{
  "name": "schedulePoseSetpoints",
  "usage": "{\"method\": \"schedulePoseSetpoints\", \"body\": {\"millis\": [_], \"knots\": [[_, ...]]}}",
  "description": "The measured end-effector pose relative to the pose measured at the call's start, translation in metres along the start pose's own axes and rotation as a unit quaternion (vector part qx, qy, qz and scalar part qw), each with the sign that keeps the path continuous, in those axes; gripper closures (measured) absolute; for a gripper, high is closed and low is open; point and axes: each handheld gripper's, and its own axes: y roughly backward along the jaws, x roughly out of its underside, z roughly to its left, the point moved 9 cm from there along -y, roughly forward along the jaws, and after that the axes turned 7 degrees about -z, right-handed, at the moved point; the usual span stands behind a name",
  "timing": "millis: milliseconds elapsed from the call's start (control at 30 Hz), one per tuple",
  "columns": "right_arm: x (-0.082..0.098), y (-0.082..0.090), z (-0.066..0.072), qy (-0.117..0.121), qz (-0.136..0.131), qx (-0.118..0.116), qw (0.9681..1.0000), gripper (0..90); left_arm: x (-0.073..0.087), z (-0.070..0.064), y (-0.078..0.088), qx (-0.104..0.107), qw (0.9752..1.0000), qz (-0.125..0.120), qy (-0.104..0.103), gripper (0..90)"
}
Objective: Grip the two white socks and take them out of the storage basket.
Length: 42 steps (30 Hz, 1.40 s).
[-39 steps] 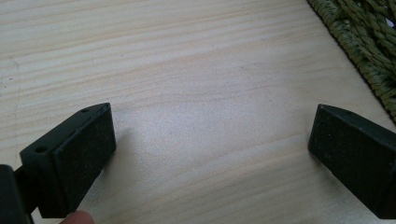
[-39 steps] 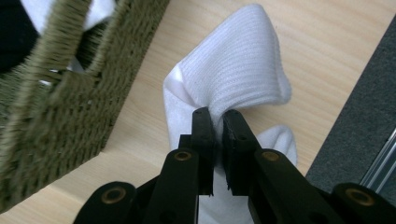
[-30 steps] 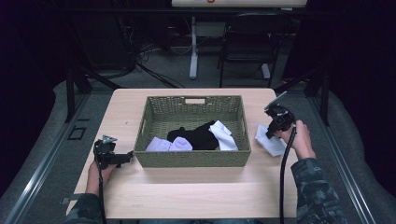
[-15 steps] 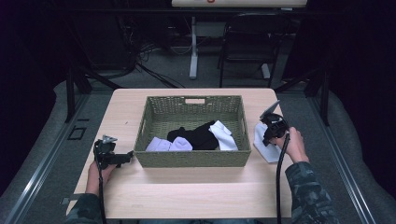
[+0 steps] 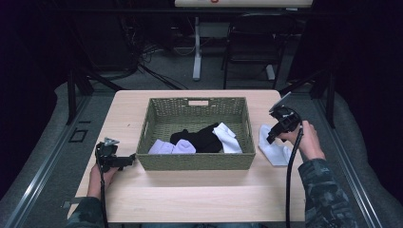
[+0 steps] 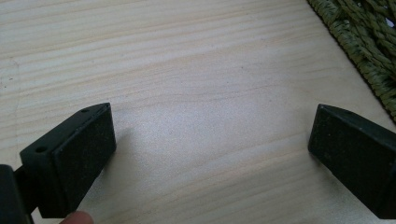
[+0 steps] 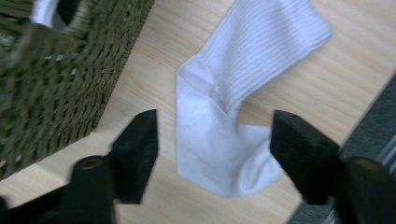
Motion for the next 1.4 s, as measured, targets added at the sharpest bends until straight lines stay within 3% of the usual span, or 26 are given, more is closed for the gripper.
{"method": "schedulePoseSetpoints", "body": {"millis": [100, 167, 233, 600, 733, 833, 1133, 1167, 1300, 1367, 1400], "knots": [[-0.005, 0.018, 0.004, 0.011, -0.001, 0.005, 0.9999, 21.1, 0.000, 0.000, 0.000, 0.000, 1.0000, 0.000, 0.000, 0.3], [-0.007, 0.023, 0.004, 0.014, -0.001, 0.006, 0.9999, 19.6, 0.000, 0.000, 0.000, 0.000, 1.0000, 0.000, 0.000, 0.4], [-0.012, 0.038, 0.008, 0.021, -0.001, 0.011, 0.9997, 15.3, 0.000, 0.000, 0.000, 0.000, 1.0000, -0.001, 0.001, 0.4], [-0.029, 0.067, 0.019, 0.035, 0.000, 0.015, 0.9993, 0.7, 0.000, 0.000, 0.000, 0.000, 1.0000, -0.001, 0.002, 0.3], [-0.037, 0.077, 0.026, 0.042, -0.010, 0.019, 0.9989, 0.0, 0.000, 0.000, 0.000, 0.000, 1.0000, -0.001, 0.002, 0.4], [-0.043, 0.084, 0.034, 0.049, -0.018, 0.007, 0.9986, 0.0, 0.000, 0.000, 0.000, 0.000, 1.0000, -0.001, 0.002, 0.4], [-0.058, 0.098, 0.059, 0.080, -0.019, 0.005, 0.9966, 0.0, 0.000, 0.000, 0.000, 0.000, 1.0000, -0.001, 0.002, 0.3], [-0.064, 0.099, 0.069, 0.090, -0.020, -0.002, 0.9958, 0.0, 0.000, 0.000, 0.000, 0.000, 1.0000, -0.001, 0.002, 0.3], [-0.076, 0.097, 0.089, 0.106, -0.026, -0.010, 0.9940, 0.0, 0.000, 0.000, 0.000, 0.000, 1.0000, -0.001, 0.002, 0.3], [-0.078, 0.096, 0.093, 0.110, -0.025, -0.011, 0.9936, 0.0, 0.000, 0.000, 0.000, 0.000, 1.0000, -0.001, 0.002, 0.3], [-0.085, 0.093, 0.106, 0.117, -0.025, -0.017, 0.9927, 0.0, 0.000, 0.000, 0.000, 0.000, 1.0000, -0.001, 0.002, 0.4]]}}
